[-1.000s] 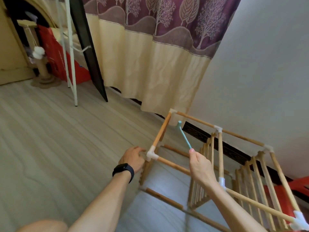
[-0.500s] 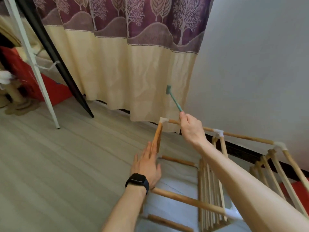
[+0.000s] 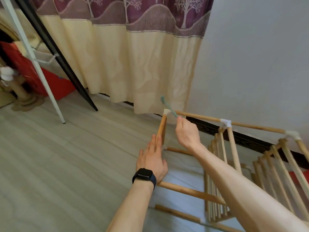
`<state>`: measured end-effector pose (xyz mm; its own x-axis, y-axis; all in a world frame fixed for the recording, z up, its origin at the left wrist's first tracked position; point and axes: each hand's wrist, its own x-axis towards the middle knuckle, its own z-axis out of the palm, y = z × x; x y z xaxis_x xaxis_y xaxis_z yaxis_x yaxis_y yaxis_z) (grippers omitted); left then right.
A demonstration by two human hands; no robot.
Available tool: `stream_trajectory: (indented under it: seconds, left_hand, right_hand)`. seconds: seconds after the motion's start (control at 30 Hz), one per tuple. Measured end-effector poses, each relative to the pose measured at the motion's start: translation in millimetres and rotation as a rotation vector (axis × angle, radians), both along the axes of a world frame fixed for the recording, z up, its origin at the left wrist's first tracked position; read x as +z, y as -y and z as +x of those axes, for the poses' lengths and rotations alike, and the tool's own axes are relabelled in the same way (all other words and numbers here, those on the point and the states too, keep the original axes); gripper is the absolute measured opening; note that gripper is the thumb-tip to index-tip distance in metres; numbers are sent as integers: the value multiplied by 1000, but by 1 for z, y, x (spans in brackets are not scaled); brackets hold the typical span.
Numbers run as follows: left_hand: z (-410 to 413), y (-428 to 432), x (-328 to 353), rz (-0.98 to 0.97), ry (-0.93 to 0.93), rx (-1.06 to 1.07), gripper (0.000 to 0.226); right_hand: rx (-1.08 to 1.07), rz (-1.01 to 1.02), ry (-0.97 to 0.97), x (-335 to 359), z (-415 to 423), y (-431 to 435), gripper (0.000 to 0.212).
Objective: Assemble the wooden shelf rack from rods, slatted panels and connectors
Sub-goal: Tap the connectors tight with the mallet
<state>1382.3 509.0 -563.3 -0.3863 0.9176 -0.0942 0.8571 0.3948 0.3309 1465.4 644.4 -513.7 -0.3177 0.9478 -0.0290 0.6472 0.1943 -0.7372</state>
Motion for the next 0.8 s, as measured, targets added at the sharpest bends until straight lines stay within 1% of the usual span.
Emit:
stream_trajectory:
  seconds: [0.03,0.07,0.1,0.17,0.2,0.3,0.4,0.43,0.5,0.57,0.63,0.67,0.73,0.77,0.8]
  left_hand:
    - [0,0,1,-11,-8,2,90]
    - [0,-1,2,-18,-19,2,92]
    - [0,-1,3,-30,-21,1,93]
    - [1,-1,7,-47,-23,0,95]
    - [1,0,8,-57,-24,2,96]
    - [-2,2,10,-80,-48,15,97]
    - [-1,-1,13,-113,-93,7,98]
    - [0,-2,15,-124,-124,1,98]
    - [1,-4,20,-165,-192,-13,98]
    - [3,-4,25,-212,-299,-19,94]
    - [11,-8,28,-228,-404,-34,82]
    - [21,-9,29,-216,-423,-44,75]
    - [55,-12,31,-170,-371,-85,67]
    - [78,-14,31,-152,-300,-111,67]
    - [103,-16,32,-131,-190,-134,69]
  right_hand:
    - [-37,42,-46,2,1,1,56]
    - [-43,25,-47,5,1,0,55]
    - [-11,-54,-17,8,0,0,54]
    - [35,-232,121,16,3,-3,49]
    - [31,-252,136,23,6,-6,48]
    - [16,-148,84,39,30,-19,49]
    - [28,-132,139,48,92,-19,41]
    - [0,-118,174,49,120,-17,40]
    - [-81,-48,182,48,180,-9,45]
    - [-210,27,257,42,241,3,46]
    - [-315,64,346,30,299,14,44]
    - [-383,59,380,23,323,19,48]
    - [-536,4,431,12,365,26,55]
    - [-587,-35,439,8,380,29,56]
    - [-615,-72,425,6,390,34,55]
